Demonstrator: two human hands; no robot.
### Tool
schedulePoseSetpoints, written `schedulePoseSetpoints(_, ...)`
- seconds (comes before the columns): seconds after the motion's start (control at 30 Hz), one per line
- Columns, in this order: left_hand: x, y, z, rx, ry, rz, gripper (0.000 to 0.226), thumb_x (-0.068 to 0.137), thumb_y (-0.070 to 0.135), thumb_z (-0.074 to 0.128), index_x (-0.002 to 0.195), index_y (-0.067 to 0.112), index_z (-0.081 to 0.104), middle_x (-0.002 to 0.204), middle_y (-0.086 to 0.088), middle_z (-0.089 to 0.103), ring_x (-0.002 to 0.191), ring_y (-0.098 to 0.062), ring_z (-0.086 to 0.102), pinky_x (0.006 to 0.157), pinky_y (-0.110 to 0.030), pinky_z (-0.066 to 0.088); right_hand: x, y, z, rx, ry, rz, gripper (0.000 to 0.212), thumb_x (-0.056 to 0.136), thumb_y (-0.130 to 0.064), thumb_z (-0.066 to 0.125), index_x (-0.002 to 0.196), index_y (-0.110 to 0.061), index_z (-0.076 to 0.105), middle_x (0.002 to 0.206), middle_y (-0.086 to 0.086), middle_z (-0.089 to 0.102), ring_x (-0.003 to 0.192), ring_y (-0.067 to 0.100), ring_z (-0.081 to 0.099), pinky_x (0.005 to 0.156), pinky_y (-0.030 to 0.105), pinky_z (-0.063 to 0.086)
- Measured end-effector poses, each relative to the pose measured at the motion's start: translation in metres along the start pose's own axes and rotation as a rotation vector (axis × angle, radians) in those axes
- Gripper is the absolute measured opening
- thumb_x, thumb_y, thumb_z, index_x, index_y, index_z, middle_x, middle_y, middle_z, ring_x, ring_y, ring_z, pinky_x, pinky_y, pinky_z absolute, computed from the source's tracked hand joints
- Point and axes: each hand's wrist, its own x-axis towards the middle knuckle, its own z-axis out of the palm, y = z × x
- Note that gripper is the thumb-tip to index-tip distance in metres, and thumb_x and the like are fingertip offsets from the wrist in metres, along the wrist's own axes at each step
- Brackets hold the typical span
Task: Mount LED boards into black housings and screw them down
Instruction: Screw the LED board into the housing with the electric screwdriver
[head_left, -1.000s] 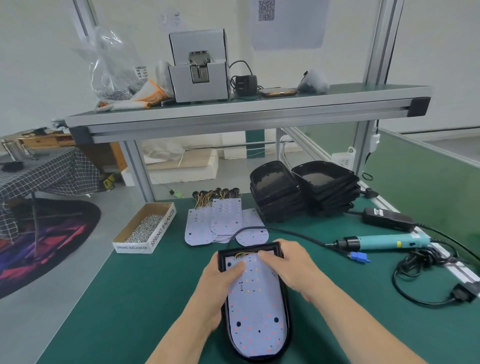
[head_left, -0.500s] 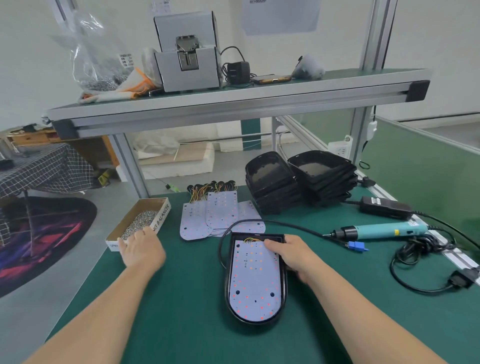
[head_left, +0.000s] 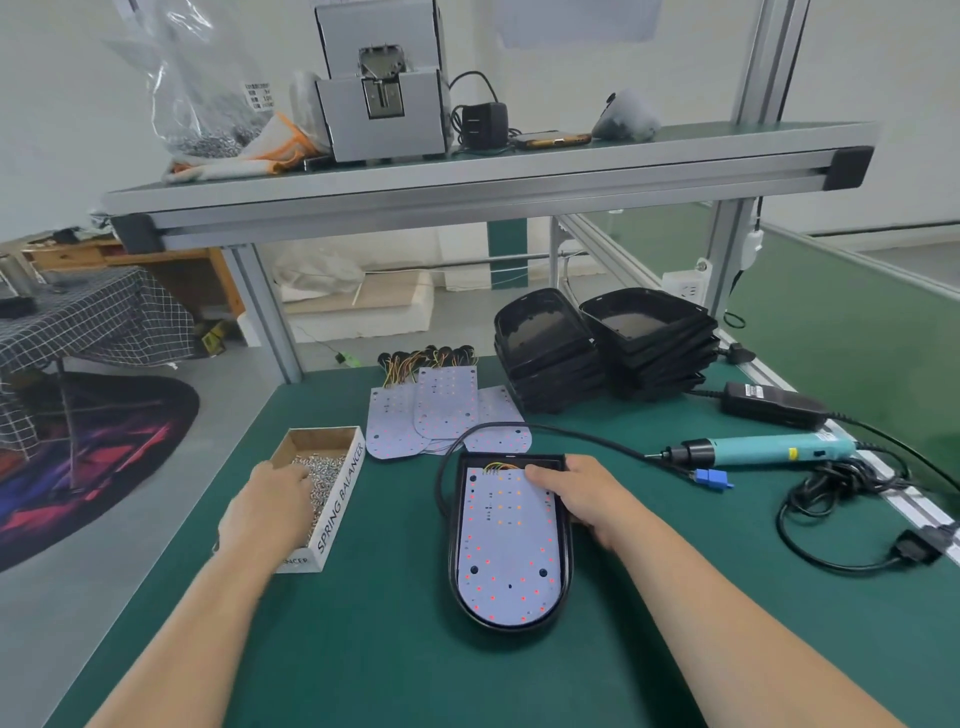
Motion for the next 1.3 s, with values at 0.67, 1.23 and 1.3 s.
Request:
schedulePoseSetpoints(0.67,0.019,-0.014,0.011,0.036,-0.074,0.133,0.02,0.085,0.006,0.056,0.073,0.018,0.065,0.08,0.0,0.067,0.078,-0.021,0.063,0.064,-0.031,0.049,0.0,0.0,0.0,-0.001,0.002,-0.006,0.022,0.095,-0.021,0.069,0.103,0.0,0.069,0.103,0.019,0.073,0.084,0.024,0.062,0.077,0.035,0.048)
schedulePoseSetpoints(1.23,-0.026,0.034,-0.042,-2.3,-0.623,-0.412,0.056,0.052,-0.018,0.073,0.103,0.0,0.058,0.081,-0.008,0.058,0.062,-0.011,0.059,0.052,-0.012,0.05,-0.002,-0.003,0.004,-0.059,-0.032,0.003,0.023,0.092,-0.026,0.069,0.098,-0.004,0.068,0.087,0.009,0.063,0.078,0.021,0.055,0.071,0.032,0.04)
schedulePoseSetpoints(1.3,-0.044,0.06,-0.036,-2.244,-0.771,-0.458,0.046,0.053,-0.019,0.071,0.09,0.003,0.054,0.072,-0.007,0.055,0.05,-0.012,0.056,0.041,-0.013,0.043,-0.001,-0.005,0.005,-0.086,-0.012,0.0,0.025,0.091,-0.028,0.07,0.096,-0.004,0.067,0.084,0.005,0.063,0.073,0.019,0.056,0.067,0.028,0.041)
